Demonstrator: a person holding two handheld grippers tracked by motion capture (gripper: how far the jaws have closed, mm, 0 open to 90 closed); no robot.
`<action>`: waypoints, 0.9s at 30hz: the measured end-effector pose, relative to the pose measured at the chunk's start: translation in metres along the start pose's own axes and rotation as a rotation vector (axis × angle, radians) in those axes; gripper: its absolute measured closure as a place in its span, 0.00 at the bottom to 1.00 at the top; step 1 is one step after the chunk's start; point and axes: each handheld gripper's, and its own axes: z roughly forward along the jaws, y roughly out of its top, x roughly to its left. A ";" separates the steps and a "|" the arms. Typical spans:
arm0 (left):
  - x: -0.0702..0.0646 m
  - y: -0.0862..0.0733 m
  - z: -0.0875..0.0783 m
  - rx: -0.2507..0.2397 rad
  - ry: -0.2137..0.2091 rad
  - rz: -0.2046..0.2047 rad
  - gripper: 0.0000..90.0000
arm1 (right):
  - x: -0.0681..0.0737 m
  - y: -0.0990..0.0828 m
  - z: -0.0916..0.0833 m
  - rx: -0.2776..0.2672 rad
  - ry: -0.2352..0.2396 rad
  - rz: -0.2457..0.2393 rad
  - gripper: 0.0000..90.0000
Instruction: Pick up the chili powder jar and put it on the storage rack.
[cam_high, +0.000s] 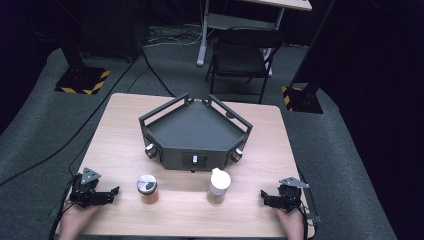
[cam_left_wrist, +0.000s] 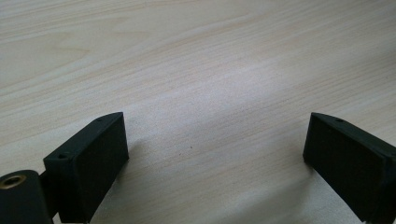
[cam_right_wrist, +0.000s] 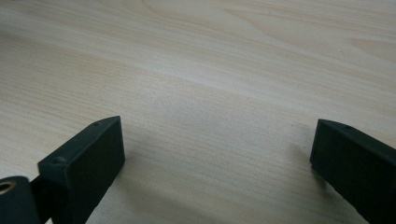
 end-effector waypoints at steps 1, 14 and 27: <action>0.000 0.000 0.000 0.000 0.000 0.000 0.07 | 0.000 0.000 0.000 0.000 0.000 -0.001 0.02; 0.000 0.002 0.001 0.009 -0.004 0.004 0.03 | 0.000 0.002 0.001 0.003 -0.002 0.002 0.01; 0.001 0.001 0.001 0.006 -0.011 0.009 0.04 | 0.001 0.002 0.002 0.004 -0.004 0.003 0.01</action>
